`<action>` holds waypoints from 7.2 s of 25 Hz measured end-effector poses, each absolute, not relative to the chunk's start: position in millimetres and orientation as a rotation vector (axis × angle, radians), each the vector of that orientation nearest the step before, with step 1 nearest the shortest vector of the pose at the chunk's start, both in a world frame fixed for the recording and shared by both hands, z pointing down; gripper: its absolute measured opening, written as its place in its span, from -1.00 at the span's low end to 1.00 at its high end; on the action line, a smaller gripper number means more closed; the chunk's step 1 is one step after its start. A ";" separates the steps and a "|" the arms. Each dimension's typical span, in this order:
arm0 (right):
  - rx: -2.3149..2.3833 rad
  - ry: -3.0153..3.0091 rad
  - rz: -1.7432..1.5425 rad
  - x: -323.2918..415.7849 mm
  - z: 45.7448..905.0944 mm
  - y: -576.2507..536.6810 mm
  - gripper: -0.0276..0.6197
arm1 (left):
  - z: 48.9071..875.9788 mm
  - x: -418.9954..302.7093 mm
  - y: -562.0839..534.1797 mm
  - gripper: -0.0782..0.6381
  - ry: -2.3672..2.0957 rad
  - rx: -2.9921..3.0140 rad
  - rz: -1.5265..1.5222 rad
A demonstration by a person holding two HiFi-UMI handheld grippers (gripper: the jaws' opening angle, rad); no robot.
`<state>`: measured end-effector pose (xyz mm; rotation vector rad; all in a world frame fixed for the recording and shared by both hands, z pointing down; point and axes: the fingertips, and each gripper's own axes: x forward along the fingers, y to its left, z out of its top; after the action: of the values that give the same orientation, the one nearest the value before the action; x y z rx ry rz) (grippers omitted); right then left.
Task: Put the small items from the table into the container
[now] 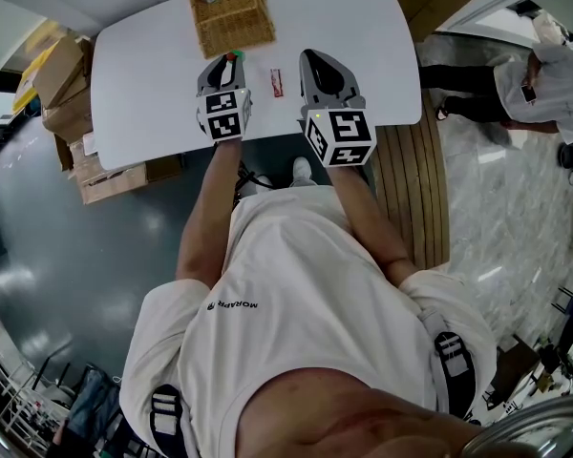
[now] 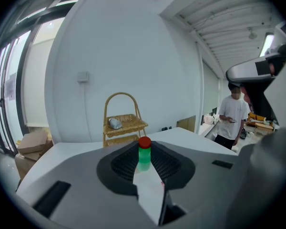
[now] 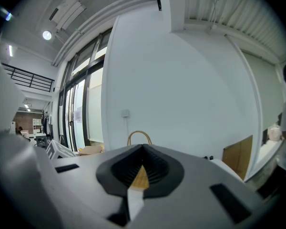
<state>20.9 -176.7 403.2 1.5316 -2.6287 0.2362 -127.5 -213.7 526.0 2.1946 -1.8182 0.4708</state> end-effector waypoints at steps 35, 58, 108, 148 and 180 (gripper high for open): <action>1.527 -2.649 0.209 14.0 397.9 -182.7 -0.88 | 457.5 -143.5 -315.5 -0.56 -1.950 2.349 0.445; 1.557 -2.628 0.212 26.3 399.6 -188.5 -0.88 | 489.5 -152.5 -328.0 -0.50 -1.927 2.252 0.526; 1.527 -2.650 0.217 19.4 399.7 -170.2 -0.88 | 420.9 -94.0 -174.5 -0.77 -1.960 2.346 0.159; 1.544 -2.556 0.319 46.1 444.4 -172.2 -0.88 | 628.8 -47.5 -175.8 -0.76 -1.642 2.146 0.559; 1.566 -2.480 0.371 62.8 472.5 -182.6 -0.88 | 757.5 -22.5 -187.9 -0.50 -1.462 1.949 0.827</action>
<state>62.8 -182.6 472.5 1.5662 -2.4796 0.3714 -22.5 -187.9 757.5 1.9489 -1.4615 0.8265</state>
